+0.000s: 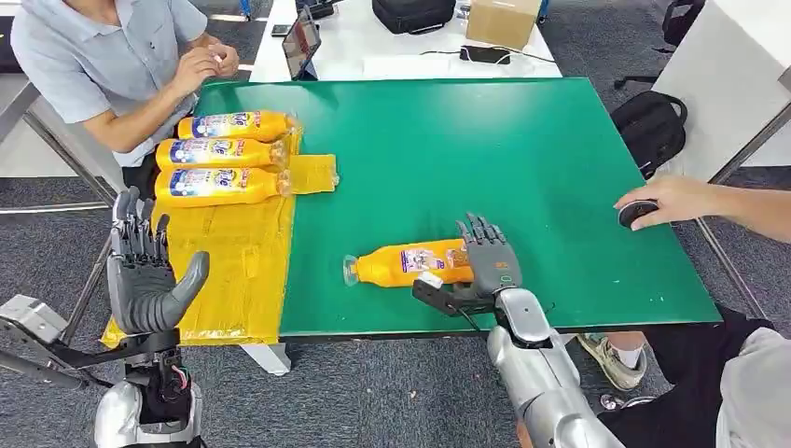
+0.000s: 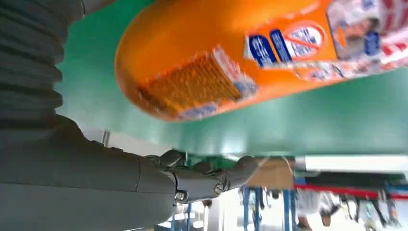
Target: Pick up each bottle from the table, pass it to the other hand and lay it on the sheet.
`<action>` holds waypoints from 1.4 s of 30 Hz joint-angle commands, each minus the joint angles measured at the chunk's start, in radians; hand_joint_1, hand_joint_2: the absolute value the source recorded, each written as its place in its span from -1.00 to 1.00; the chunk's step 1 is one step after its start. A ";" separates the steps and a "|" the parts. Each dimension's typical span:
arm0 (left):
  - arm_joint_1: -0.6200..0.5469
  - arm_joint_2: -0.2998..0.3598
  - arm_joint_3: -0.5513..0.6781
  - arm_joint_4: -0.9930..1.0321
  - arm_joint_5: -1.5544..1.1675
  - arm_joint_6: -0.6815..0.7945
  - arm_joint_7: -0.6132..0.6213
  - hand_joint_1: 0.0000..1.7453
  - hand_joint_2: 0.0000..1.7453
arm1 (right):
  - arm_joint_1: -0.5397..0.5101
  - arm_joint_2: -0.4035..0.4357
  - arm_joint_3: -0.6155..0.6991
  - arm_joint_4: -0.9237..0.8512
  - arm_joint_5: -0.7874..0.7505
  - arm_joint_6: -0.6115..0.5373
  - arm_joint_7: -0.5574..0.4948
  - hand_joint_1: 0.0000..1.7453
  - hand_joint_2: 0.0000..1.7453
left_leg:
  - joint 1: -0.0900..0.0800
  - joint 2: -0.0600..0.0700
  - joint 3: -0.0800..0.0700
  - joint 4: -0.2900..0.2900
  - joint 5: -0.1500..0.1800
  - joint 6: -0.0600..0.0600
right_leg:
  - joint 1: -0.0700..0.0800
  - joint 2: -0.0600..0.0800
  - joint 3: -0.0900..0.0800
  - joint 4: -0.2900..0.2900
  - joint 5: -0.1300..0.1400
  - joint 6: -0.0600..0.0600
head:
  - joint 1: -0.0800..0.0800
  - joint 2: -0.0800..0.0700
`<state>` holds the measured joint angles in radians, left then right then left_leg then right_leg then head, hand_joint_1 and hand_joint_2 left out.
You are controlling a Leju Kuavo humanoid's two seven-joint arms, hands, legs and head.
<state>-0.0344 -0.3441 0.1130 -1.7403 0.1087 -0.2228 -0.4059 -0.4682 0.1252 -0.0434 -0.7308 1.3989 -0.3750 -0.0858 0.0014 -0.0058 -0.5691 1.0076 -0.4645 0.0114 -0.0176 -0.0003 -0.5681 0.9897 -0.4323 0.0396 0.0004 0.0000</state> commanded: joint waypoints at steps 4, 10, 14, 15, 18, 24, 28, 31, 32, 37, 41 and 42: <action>-0.076 -0.004 -0.003 0.165 0.043 -0.042 0.029 -1.00 1.00 | -0.185 0.006 -0.017 0.351 0.043 0.058 0.041 -1.00 1.00 | 0.001 0.001 0.001 0.000 0.000 -0.001 | 0.001 0.000 0.001 0.000 0.000 -0.002 | 0.000 0.000; -0.078 -0.005 0.001 0.185 0.065 -0.053 0.035 -1.00 1.00 | -0.195 0.008 -0.005 0.373 0.056 0.065 0.041 -1.00 1.00 | 0.001 0.000 0.001 0.000 0.000 -0.001 | 0.001 -0.001 0.001 0.000 0.000 -0.001 | 0.000 0.000; -0.082 -0.005 0.002 0.193 0.070 -0.055 0.034 -1.00 1.00 | -0.196 0.006 0.003 0.384 0.062 0.081 0.026 -0.96 1.00 | 0.001 0.000 0.001 0.000 0.001 -0.001 | 0.002 -0.001 0.001 0.000 0.000 -0.002 | 0.000 0.000; -0.082 -0.005 0.002 0.193 0.070 -0.055 0.034 -1.00 1.00 | -0.196 0.006 0.003 0.384 0.062 0.081 0.026 -0.22 1.00 | 0.001 0.000 0.001 0.000 0.001 -0.001 | 0.002 -0.001 0.001 -0.001 0.000 -0.001 | 0.000 0.000; -0.083 -0.004 0.003 0.194 0.071 -0.055 0.034 -1.00 1.00 | -0.194 0.004 0.004 0.389 0.061 0.086 0.015 1.00 1.00 | 0.001 -0.001 0.002 0.000 0.000 -0.001 | 0.002 -0.002 0.002 -0.001 0.000 -0.002 | 0.000 0.000; -0.079 -0.003 0.004 0.197 0.075 -0.059 0.035 -1.00 1.00 | -0.190 0.004 0.002 0.394 0.057 0.089 0.007 1.00 1.00 | 0.001 -0.002 0.002 -0.001 0.001 -0.001 | 0.001 -0.002 0.003 -0.001 0.000 -0.001 | 0.000 0.000; -0.058 0.008 -0.001 0.203 0.071 -0.071 0.042 -1.00 1.00 | -0.174 0.019 -0.033 0.404 0.002 0.137 -0.041 1.00 1.00 | 0.002 -0.001 0.003 -0.001 0.000 -0.001 | 0.002 -0.001 0.004 -0.002 0.000 -0.002 | 0.000 0.000; -0.058 0.013 -0.007 0.227 0.054 -0.067 0.052 -1.00 1.00 | -0.166 0.021 -0.044 0.404 -0.018 0.142 -0.064 1.00 1.00 | 0.001 -0.001 0.004 -0.002 0.001 -0.001 | 0.002 -0.002 0.004 -0.002 0.000 -0.002 | 0.000 0.000; -0.058 0.013 -0.007 0.227 0.054 -0.067 0.052 -1.00 1.00 | -0.166 0.021 -0.044 0.404 -0.018 0.142 -0.064 1.00 1.00 | 0.001 -0.001 0.004 -0.001 0.000 -0.001 | 0.002 -0.001 0.004 -0.002 0.000 -0.001 | 0.000 0.000; -0.104 0.020 -0.052 0.280 -0.099 0.006 0.089 -1.00 1.00 | -0.192 0.047 -0.167 0.348 -0.240 0.177 -0.261 1.00 1.00 | 0.001 -0.001 0.003 0.000 0.001 -0.001 | 0.001 -0.001 0.003 0.000 0.000 -0.001 | 0.000 0.000; -0.063 0.009 -0.054 0.336 -0.153 0.039 0.085 -1.00 1.00 | -0.139 0.111 -0.235 0.246 -0.423 0.183 -0.396 1.00 1.00 | 0.000 0.001 0.005 -0.001 0.000 -0.001 | 0.001 0.002 0.004 -0.001 0.000 -0.002 | 0.000 0.000; -0.058 0.001 -0.053 0.335 -0.198 0.054 0.085 -1.00 1.00 | -0.120 0.137 -0.254 0.175 -0.499 0.184 -0.452 1.00 1.00 | 0.001 0.002 0.006 -0.002 0.001 -0.001 | 0.002 0.002 0.004 -0.002 0.001 -0.002 | 0.000 0.000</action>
<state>-0.0819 -0.3376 0.0740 -1.5412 0.0047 -0.2090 -0.3109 -0.6424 0.1606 -0.1313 -0.4166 1.1213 -0.2045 -0.3649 0.0016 -0.0046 -0.5656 1.0078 -0.4644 0.0113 -0.0168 0.0019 -0.5655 0.9896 -0.4322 0.0396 0.0004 0.0000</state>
